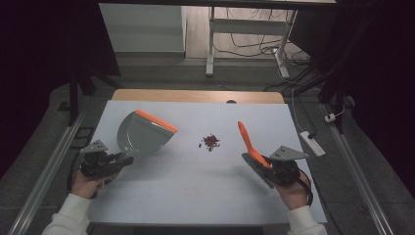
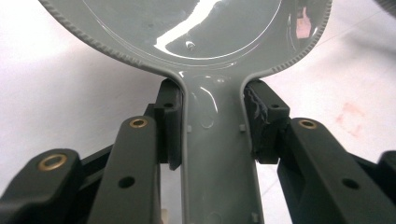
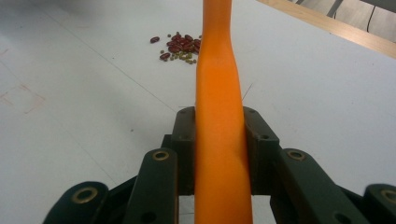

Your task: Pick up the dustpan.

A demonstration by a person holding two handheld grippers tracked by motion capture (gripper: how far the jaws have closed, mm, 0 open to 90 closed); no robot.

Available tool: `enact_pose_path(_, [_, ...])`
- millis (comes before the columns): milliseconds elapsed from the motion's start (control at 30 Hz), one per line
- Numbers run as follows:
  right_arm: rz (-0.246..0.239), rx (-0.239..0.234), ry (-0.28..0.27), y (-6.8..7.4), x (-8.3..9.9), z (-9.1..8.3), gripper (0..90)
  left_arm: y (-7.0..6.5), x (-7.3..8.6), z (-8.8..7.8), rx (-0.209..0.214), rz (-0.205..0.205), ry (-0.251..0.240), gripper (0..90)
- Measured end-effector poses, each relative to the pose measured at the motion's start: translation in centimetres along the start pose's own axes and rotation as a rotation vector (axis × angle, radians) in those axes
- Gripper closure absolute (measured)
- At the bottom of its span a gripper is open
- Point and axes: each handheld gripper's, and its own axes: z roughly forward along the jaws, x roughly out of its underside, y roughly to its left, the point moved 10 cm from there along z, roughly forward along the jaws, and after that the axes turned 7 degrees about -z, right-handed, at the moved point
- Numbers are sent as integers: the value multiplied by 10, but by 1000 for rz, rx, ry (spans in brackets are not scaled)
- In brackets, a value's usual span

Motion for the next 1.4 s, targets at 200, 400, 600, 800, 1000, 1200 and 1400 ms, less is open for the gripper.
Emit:
enact_pose_path(200, [-4,-4,-6,0,-1,-1,699,-8,-1,0,12,27,5,617])
enact_pose_path(400, [4,-1,-2,-2,1,0,699,-16,1,2,32,64,27,616])
enact_pose_path(600, [-3,-6,1,0,1,1,699,-25,2,2,50,93,50,616])
enact_pose_path(800, [-3,-11,5,2,2,3,699,-36,4,3,75,135,78,616])
enact_pose_path(1000, [-6,-12,3,2,1,2,699,-45,8,5,88,188,111,616])
enact_pose_path(1200, [-9,-13,9,2,2,4,699,-52,12,7,111,219,146,616])
enact_pose_path(1400, [-14,-19,9,4,1,5,699,-55,18,12,122,235,189,616])
